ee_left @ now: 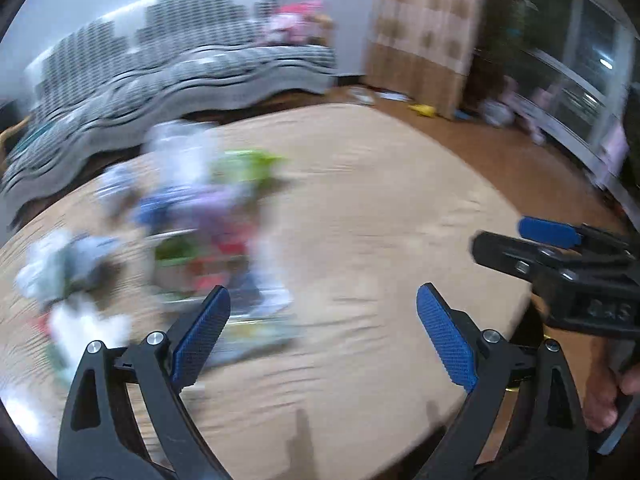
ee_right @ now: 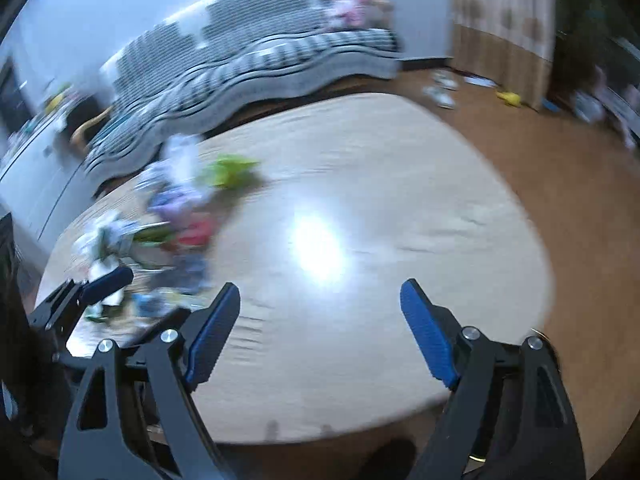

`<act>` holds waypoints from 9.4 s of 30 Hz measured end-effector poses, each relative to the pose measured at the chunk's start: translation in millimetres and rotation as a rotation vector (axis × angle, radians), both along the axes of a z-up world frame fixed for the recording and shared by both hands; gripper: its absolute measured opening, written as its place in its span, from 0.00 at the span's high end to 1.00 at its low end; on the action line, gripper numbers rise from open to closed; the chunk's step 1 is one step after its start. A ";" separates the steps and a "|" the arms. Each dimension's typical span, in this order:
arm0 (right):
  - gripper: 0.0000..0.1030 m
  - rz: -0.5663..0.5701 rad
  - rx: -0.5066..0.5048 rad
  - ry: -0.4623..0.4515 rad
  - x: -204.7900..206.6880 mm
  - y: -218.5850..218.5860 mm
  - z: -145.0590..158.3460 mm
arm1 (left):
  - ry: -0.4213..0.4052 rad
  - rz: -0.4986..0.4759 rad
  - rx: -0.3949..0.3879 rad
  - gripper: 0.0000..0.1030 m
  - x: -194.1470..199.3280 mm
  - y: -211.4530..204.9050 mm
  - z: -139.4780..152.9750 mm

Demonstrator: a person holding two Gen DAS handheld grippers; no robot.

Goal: Collect trash
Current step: 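Grasp the crumpled tissue with the left gripper while the right gripper grasps the white-green paper cup, then carry tissue and cup over the bin and open both grippers to drop them, then move both tools back over the table, then grasp the white cardboard with the right gripper while the left gripper grasps the green plastic tray, then carry both items over the bin and open both grippers to drop them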

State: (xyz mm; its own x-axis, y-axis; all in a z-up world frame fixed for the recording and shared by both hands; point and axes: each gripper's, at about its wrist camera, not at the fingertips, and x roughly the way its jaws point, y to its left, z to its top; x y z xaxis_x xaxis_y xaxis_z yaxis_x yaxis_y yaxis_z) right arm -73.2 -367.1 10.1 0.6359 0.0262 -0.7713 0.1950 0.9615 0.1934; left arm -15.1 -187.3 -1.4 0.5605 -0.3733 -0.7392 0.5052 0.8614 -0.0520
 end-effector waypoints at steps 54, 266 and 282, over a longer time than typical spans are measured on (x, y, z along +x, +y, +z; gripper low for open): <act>0.78 0.402 -0.155 0.104 150.3 231.4 -52.9 | -0.033 0.465 -0.029 0.98 118.2 232.8 15.3; 0.69 -0.097 -0.007 -0.039 -53.8 -76.0 13.8 | -0.024 -0.009 -0.034 0.53 -10.5 -53.1 7.6; 0.69 -0.461 0.169 0.181 -174.6 -248.0 -66.9 | -0.011 -0.444 -0.028 0.53 -106.4 -249.0 -31.2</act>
State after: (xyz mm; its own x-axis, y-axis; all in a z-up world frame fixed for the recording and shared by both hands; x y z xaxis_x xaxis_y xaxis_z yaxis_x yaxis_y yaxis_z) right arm -247.8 -615.1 -56.8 0.4675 -0.0908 -0.8793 0.6351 0.7264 0.2627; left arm -121.5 -436.3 -32.6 0.3493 -0.5996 -0.7200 0.8266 0.5591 -0.0646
